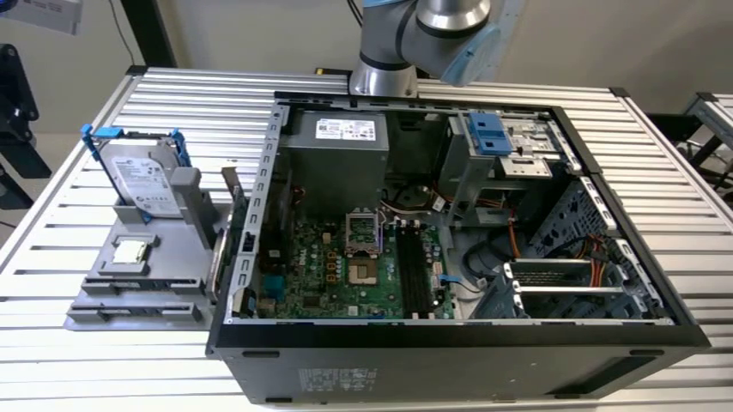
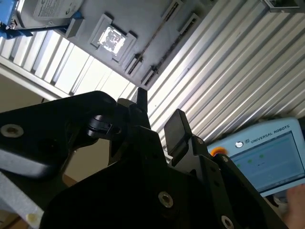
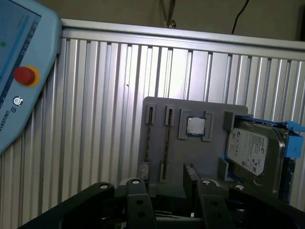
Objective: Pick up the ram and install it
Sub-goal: 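Pick up the ram and move it above insertion slot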
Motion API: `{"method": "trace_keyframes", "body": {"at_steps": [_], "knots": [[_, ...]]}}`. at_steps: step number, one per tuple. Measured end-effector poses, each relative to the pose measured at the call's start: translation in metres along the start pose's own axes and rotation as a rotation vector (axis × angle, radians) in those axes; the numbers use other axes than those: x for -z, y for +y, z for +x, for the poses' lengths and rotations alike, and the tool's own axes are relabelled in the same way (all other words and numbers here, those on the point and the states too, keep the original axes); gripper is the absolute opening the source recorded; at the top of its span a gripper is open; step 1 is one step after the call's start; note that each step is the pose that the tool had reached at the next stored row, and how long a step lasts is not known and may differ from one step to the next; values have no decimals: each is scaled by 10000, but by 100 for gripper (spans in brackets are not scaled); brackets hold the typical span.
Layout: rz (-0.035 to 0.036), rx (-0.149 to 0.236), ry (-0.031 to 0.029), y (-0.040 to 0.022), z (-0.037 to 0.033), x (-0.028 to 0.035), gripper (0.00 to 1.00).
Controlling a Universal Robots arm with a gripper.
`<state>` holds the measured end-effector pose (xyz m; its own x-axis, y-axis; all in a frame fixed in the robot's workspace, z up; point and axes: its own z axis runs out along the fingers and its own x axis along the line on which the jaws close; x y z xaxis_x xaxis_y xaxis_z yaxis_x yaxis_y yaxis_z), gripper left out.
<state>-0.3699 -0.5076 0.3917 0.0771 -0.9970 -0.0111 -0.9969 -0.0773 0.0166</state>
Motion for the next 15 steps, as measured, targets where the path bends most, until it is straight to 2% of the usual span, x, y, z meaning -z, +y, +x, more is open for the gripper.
{"method": "trace_keyframes", "body": {"at_steps": [4, 9, 15], "knots": [[2, 7, 1, -1, -1, -12, 100], [2, 1, 2, -7, 1, -83, 100], [5, -27, -1, -70, 7, -181, 100]]}}
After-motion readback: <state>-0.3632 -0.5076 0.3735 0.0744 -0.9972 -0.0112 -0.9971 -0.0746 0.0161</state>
